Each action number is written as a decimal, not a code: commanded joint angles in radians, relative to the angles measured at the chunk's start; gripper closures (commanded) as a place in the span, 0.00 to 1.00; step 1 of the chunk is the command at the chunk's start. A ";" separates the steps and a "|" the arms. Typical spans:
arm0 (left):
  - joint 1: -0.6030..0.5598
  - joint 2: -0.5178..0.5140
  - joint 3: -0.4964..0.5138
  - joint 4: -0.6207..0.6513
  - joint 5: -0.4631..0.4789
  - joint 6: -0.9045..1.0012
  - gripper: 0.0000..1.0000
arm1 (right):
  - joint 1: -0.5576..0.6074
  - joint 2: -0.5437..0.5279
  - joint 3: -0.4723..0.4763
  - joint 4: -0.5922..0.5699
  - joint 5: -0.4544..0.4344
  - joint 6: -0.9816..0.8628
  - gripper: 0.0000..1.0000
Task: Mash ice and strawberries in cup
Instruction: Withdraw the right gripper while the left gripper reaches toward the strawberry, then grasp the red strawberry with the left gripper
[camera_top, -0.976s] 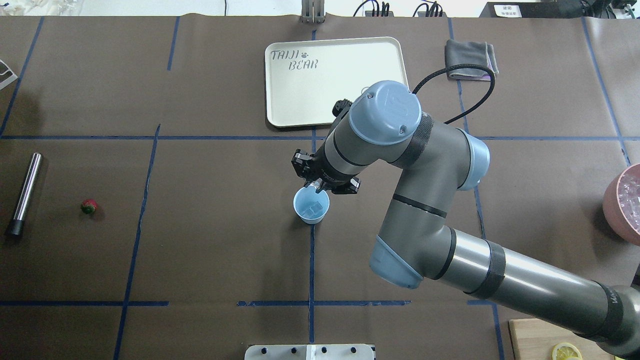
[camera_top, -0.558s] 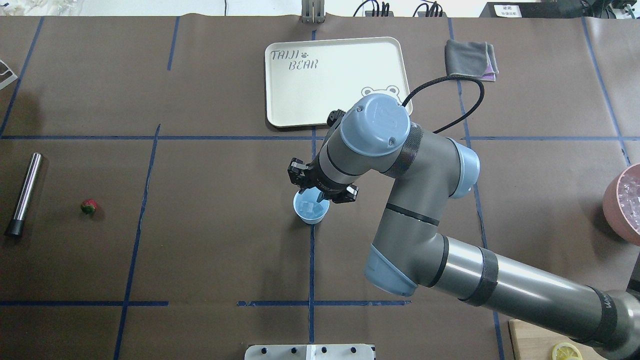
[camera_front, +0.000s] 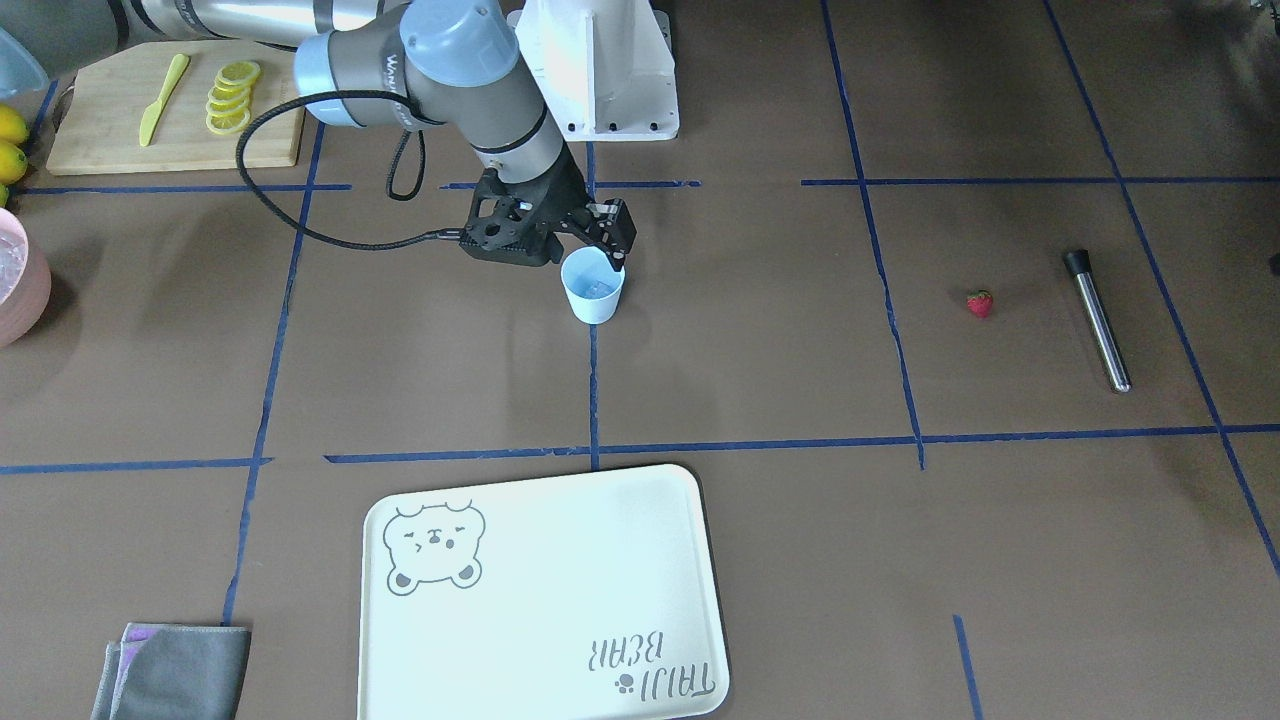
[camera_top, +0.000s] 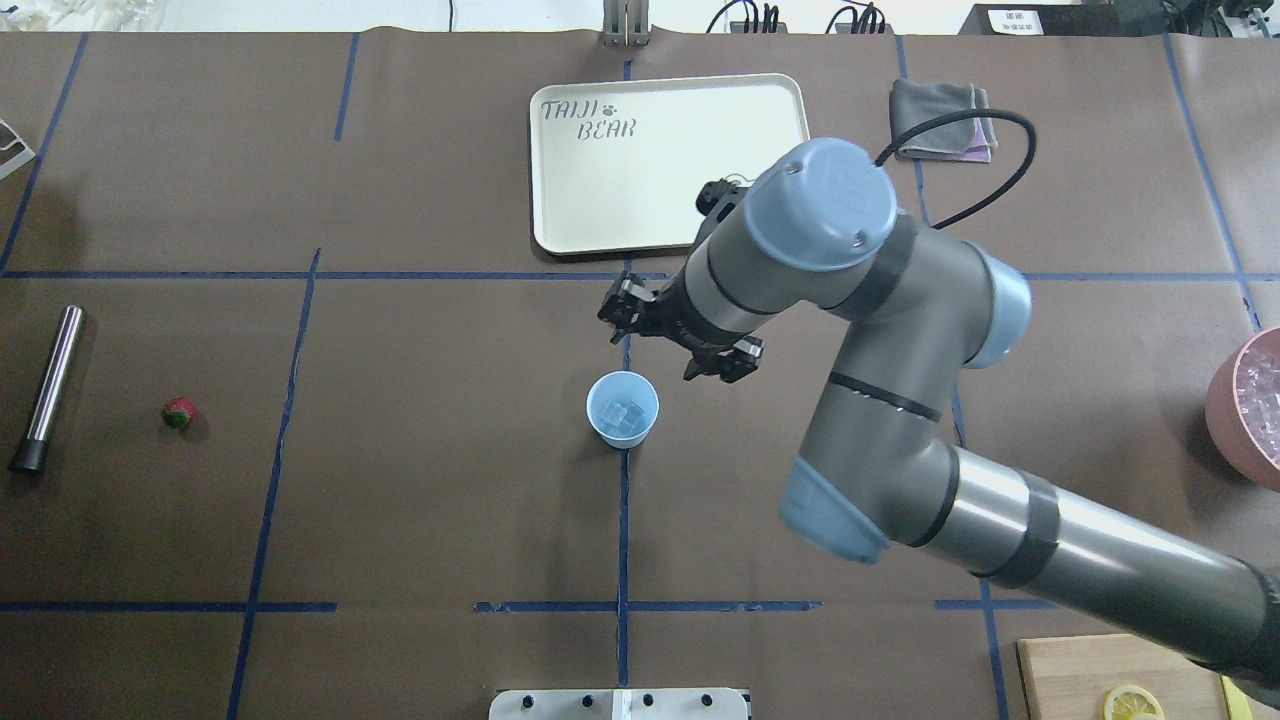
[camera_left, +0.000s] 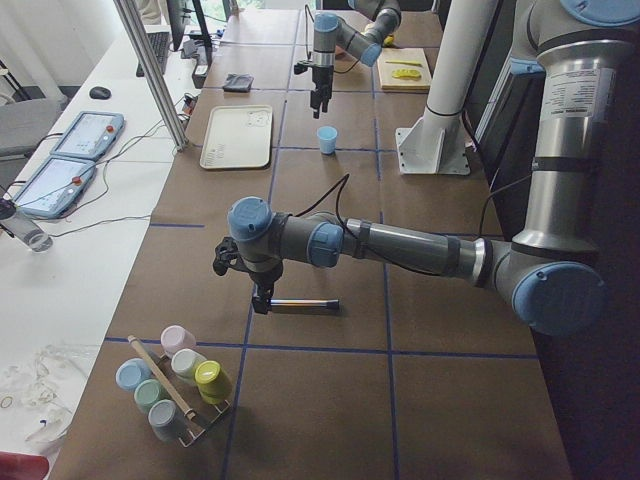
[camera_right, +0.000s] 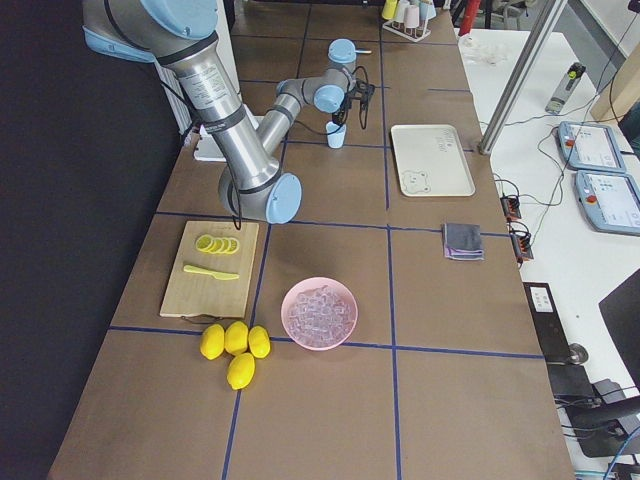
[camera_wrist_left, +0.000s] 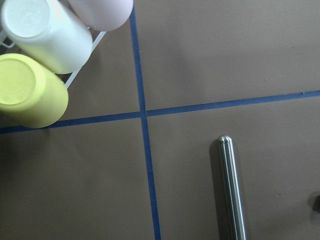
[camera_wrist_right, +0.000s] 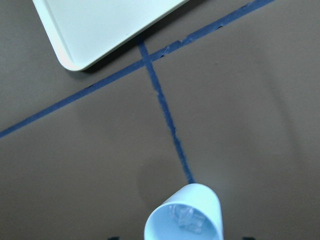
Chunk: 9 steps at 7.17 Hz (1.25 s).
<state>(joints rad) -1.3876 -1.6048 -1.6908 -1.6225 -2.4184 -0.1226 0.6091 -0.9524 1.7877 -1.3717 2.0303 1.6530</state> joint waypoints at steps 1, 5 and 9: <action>0.218 -0.001 -0.006 -0.206 0.002 -0.412 0.00 | 0.211 -0.232 0.169 -0.001 0.199 -0.181 0.01; 0.453 0.006 -0.014 -0.364 0.169 -0.782 0.00 | 0.333 -0.393 0.213 0.000 0.277 -0.386 0.01; 0.575 0.005 0.013 -0.363 0.258 -0.865 0.03 | 0.331 -0.394 0.213 0.000 0.277 -0.386 0.01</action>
<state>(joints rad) -0.8343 -1.6054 -1.6840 -1.9851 -2.1883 -0.9804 0.9402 -1.3462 2.0010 -1.3714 2.3070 1.2677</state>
